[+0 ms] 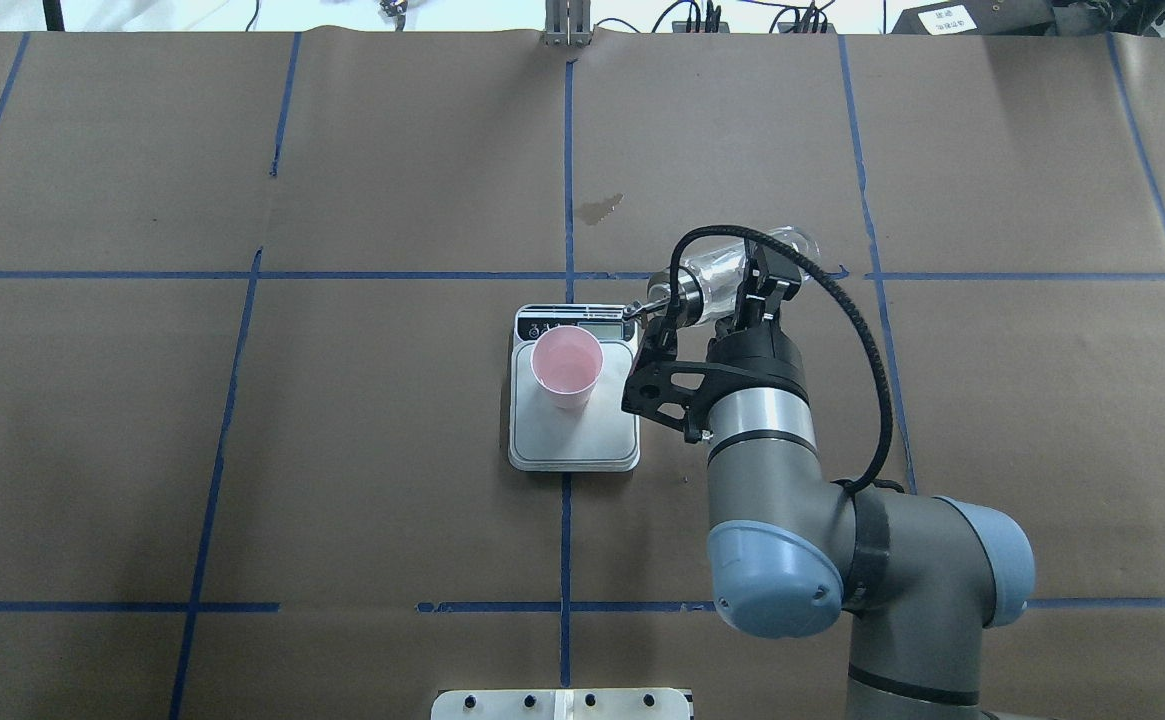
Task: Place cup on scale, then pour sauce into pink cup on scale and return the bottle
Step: 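Tilt the dispenser spout down over the pink cup to pour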
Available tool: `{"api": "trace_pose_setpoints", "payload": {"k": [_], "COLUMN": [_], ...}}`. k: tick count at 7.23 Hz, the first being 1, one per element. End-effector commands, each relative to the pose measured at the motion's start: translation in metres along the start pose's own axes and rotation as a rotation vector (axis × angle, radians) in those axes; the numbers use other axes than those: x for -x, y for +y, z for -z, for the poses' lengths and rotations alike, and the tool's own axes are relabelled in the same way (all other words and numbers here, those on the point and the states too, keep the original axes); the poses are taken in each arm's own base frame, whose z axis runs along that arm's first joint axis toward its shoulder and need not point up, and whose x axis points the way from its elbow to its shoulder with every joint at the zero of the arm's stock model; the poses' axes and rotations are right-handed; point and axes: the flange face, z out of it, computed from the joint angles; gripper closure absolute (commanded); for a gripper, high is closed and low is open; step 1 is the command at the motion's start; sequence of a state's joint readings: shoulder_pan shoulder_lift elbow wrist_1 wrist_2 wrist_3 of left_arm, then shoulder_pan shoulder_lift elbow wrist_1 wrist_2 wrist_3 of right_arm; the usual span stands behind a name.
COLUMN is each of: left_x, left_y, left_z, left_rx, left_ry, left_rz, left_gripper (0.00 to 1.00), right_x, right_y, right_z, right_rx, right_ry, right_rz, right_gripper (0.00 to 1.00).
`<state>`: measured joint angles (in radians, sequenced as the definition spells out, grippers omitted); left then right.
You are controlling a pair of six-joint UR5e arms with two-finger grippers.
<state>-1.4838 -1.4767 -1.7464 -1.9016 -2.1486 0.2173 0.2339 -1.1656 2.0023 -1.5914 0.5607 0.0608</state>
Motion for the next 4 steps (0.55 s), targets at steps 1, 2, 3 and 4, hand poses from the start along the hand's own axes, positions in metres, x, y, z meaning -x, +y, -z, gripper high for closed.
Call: {"api": "trace_pose_setpoints", "payload": {"k": [1, 2, 3, 4], "left_x": [-0.001, -0.001, -0.001, -0.001], "left_y": [-0.002, -0.002, -0.001, -0.001], "left_z": [0.004, 0.003, 0.004, 0.004], "left_rx": [-0.009, -0.021, -0.034, -0.036], "left_ry": [-0.001, -0.003, -0.007, -0.007], "left_rz": [-0.004, -0.013, -0.021, -0.021], "left_gripper": [0.0, 0.0, 0.0, 0.0], "right_x": [0.023, 0.036, 0.049, 0.06], "right_y": [-0.009, -0.011, -0.014, -0.021], "right_z": [-0.014, -0.025, -0.035, -0.043], "right_rx": [0.03, 0.044, 0.055, 0.064], "right_ry": [0.097, 0.144, 0.2, 0.231], "right_rz": [0.086, 0.121, 0.159, 0.183], "right_gripper": [1.0, 1.0, 1.0, 1.0]}}
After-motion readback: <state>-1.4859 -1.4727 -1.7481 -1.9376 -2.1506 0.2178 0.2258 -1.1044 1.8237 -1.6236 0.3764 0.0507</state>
